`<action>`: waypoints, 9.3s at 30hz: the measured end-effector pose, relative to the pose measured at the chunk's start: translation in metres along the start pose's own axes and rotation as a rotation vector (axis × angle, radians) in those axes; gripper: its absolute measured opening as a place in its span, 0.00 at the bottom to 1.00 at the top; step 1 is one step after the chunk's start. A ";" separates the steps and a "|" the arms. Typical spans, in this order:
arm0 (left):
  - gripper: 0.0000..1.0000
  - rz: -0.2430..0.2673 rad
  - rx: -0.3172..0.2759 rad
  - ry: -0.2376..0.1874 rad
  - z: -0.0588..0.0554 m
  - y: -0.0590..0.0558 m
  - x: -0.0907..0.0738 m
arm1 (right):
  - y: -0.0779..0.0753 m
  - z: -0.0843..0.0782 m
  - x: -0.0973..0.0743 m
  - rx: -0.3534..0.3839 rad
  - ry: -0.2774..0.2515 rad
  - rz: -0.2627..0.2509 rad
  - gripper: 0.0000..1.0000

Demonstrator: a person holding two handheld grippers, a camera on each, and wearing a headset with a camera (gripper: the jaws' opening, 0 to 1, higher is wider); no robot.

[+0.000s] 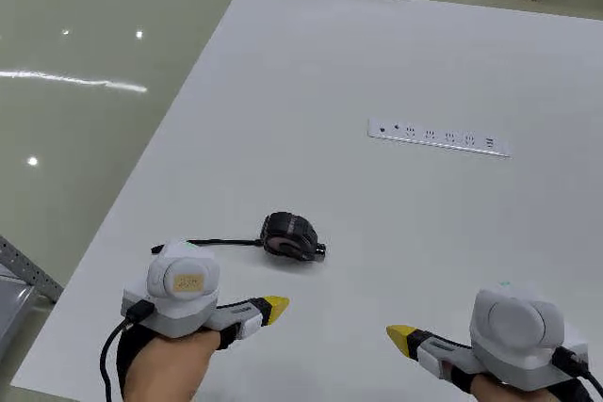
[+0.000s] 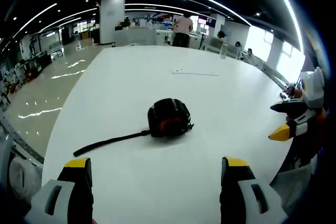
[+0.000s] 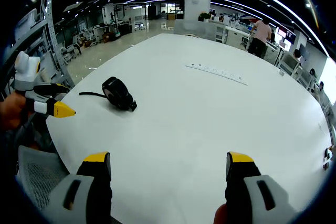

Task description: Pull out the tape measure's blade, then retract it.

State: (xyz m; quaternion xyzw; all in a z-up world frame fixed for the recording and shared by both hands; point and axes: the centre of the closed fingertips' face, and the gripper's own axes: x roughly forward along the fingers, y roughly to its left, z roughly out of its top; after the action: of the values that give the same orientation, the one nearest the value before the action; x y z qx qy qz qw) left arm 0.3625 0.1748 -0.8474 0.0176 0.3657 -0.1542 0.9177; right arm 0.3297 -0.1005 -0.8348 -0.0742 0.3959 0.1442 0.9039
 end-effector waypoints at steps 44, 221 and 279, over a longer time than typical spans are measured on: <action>0.97 -0.018 0.066 0.028 0.013 0.017 0.044 | 0.024 0.020 0.060 -0.155 0.025 0.096 0.88; 0.35 -0.785 1.124 0.136 0.035 -0.056 0.127 | 0.117 0.053 0.183 -0.906 0.047 0.658 0.17; 0.33 -0.777 1.113 0.153 0.033 -0.059 0.126 | 0.099 0.043 0.180 -0.995 0.048 0.676 0.12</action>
State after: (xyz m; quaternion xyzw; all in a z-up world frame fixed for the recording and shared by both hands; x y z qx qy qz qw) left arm 0.4535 0.0792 -0.9037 0.3651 0.2757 -0.6359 0.6215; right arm 0.4441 0.0403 -0.9401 -0.3615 0.3027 0.5898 0.6556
